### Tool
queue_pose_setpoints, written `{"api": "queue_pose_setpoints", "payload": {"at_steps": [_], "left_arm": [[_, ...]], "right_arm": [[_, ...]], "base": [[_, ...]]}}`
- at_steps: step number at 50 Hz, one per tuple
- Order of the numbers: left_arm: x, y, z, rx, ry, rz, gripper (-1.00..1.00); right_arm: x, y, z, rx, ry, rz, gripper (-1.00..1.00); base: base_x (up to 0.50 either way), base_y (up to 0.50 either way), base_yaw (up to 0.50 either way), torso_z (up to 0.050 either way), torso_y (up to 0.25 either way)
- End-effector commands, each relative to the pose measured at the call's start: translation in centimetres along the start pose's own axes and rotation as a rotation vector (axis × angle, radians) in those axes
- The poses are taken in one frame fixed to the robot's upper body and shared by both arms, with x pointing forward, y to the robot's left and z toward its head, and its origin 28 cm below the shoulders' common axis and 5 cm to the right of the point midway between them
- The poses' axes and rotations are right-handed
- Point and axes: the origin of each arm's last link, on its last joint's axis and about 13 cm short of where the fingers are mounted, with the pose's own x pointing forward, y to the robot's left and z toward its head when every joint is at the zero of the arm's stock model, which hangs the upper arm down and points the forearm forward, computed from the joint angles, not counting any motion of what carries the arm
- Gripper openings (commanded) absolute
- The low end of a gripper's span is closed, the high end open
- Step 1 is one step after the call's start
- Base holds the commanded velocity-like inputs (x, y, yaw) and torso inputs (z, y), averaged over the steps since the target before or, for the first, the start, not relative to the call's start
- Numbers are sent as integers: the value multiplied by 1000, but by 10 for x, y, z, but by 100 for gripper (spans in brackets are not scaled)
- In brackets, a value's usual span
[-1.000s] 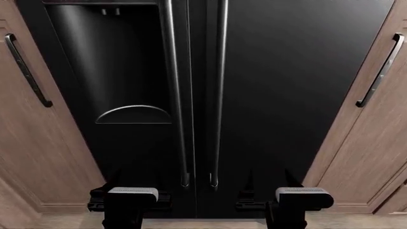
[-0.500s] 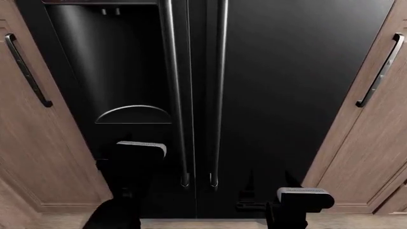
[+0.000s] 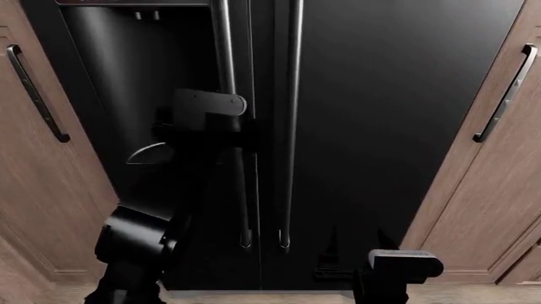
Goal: Open the fridge door
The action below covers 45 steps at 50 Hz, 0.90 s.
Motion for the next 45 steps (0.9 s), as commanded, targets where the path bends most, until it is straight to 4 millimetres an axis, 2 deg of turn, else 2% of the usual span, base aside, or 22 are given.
{"api": "queue_pose_setpoints", "payload": {"at_steps": [1, 8, 24, 30, 37, 38, 45], "left_arm": [[29, -1, 21, 24, -2, 13, 100], [46, 2, 21, 41, 42, 55, 100], [84, 3, 25, 46, 71, 26, 100], [89, 12, 20, 34, 112, 52, 100], [90, 11, 22, 38, 107, 62, 100], [90, 10, 21, 45, 98, 75, -100], [88, 7, 26, 63, 84, 77, -100]], "right_arm": [[0, -1, -1, 8, 6, -4, 100], [0, -1, 0, 12, 4, -2, 100], [0, -1, 0, 17, 8, -1, 100], [0, -1, -1, 17, 9, -2, 100], [0, -1, -1, 18, 10, -2, 100], [0, -1, -1, 18, 10, -2, 100], [0, -1, -1, 16, 10, 0, 100]], "base": [[0, 0, 0, 0, 0], [0, 0, 0, 0, 0], [0, 0, 0, 0, 0], [0, 0, 0, 0, 0], [0, 0, 0, 0, 0], [0, 0, 0, 0, 0], [0, 0, 0, 0, 0]]}}
